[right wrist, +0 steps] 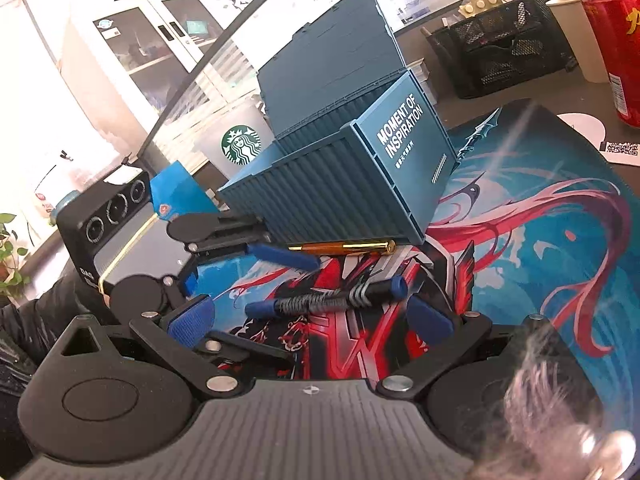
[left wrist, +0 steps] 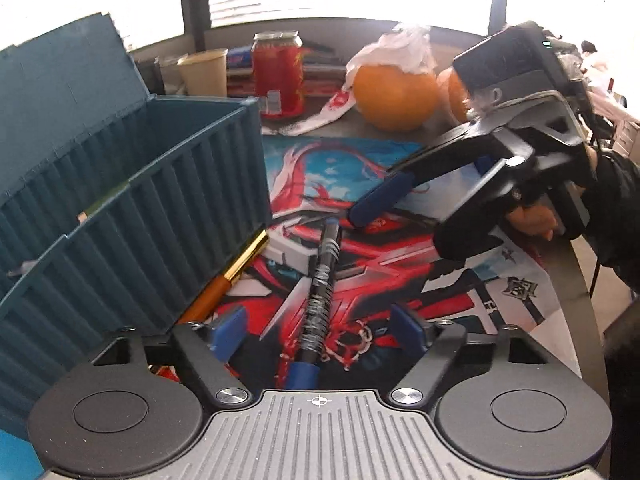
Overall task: Organize rigid objects
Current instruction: 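Grasp the blue-capped black pen beside the box with the left tool, then carry the blue-capped pen into the teal box and open the left tool, then withdraw the left tool while moving the right tool to the orange pen, then grasp the orange gold-tipped pen upright with the right tool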
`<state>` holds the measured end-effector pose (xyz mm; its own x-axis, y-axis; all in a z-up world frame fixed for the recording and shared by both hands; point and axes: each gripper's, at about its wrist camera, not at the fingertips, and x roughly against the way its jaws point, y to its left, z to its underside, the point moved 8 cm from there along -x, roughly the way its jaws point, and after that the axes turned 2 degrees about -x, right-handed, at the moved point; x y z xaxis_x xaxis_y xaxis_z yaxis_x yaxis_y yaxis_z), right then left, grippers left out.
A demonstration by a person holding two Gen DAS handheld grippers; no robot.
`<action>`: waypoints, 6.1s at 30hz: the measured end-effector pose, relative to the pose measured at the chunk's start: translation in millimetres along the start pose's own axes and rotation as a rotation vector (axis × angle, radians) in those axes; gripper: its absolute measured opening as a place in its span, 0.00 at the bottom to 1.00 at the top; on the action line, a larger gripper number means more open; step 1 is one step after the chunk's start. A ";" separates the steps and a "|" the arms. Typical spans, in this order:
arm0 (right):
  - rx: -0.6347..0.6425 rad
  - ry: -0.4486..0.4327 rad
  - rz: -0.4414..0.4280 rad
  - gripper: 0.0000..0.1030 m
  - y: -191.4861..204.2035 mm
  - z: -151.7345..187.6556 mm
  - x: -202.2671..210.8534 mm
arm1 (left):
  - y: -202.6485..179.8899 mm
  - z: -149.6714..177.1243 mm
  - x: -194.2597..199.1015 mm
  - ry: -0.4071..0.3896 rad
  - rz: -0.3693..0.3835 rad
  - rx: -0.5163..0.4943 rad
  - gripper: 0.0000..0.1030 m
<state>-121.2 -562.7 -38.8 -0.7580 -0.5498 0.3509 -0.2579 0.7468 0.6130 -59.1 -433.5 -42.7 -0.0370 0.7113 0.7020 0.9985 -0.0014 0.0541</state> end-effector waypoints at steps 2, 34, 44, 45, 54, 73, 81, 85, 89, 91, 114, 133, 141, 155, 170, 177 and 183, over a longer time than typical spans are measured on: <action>-0.003 -0.002 -0.003 1.00 0.0 -0.2 0.5 | -1.8 -0.4 1.9 -0.009 0.005 0.001 0.58; -0.045 -0.036 -0.050 1.00 -3.5 -3.5 6.2 | -20.3 4.3 47.3 -0.044 -0.158 0.064 0.10; -0.045 -0.035 -0.050 1.00 -3.4 -3.3 6.5 | -16.5 -4.4 82.2 -0.039 -0.199 0.032 0.10; -0.045 -0.035 -0.050 1.00 -3.3 -3.3 6.5 | -15.3 -4.5 85.0 -0.037 -0.206 0.032 0.10; -0.045 -0.035 -0.051 1.00 -3.2 -3.2 6.7 | 1.2 -19.5 103.0 -0.035 -0.256 0.044 0.10; -0.044 -0.034 -0.050 1.00 -3.2 -3.2 7.3 | 61.1 -78.6 104.4 -0.050 -0.331 -0.044 0.11; -0.044 -0.033 -0.050 1.00 -3.2 -3.3 7.0 | 79.9 -76.9 85.2 -0.010 -0.326 -0.058 0.11; -0.043 -0.033 -0.049 1.00 -3.3 -3.5 6.8 | 91.5 -75.8 74.6 0.003 -0.319 -0.050 0.11; -0.043 -0.033 -0.049 1.00 -3.1 -3.8 6.5 | 99.6 -73.0 61.5 0.020 -0.304 -0.049 0.11; -0.043 -0.033 -0.049 1.00 -3.3 -3.7 6.7 | 103.1 -71.6 55.5 0.026 -0.296 -0.046 0.11; -0.041 -0.030 -0.047 1.00 -4.6 -3.8 5.0 | 101.7 -68.5 47.7 0.026 -0.224 -0.022 0.22; 0.586 0.251 0.193 1.00 60.0 -8.1 -63.7 | 58.9 40.1 149.7 -0.180 -0.382 0.345 0.94; 0.420 0.204 0.323 1.00 30.4 -10.0 -71.0 | 69.2 106.0 167.6 -0.275 -0.420 0.568 0.95; 0.430 0.294 0.069 1.00 67.3 15.7 -76.7 | 79.5 137.6 170.4 -0.293 -0.421 0.671 0.95; 0.589 0.398 0.079 0.84 107.9 38.9 -130.2 | 76.7 156.2 179.3 -0.299 -0.477 0.709 0.98; 0.683 0.447 0.056 0.67 137.9 59.6 -147.7 | 78.7 168.5 197.6 -0.342 -0.514 0.747 0.99; 0.716 0.434 0.090 0.41 157.5 70.9 -151.4 | 81.9 177.1 207.0 -0.363 -0.532 0.789 1.00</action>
<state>-89.6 -335.3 -45.5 -0.5337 -0.4623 0.7081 -0.6361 0.7713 0.0241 22.1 -161.9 -18.7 -0.6009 0.6549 0.4583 0.6020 0.7479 -0.2796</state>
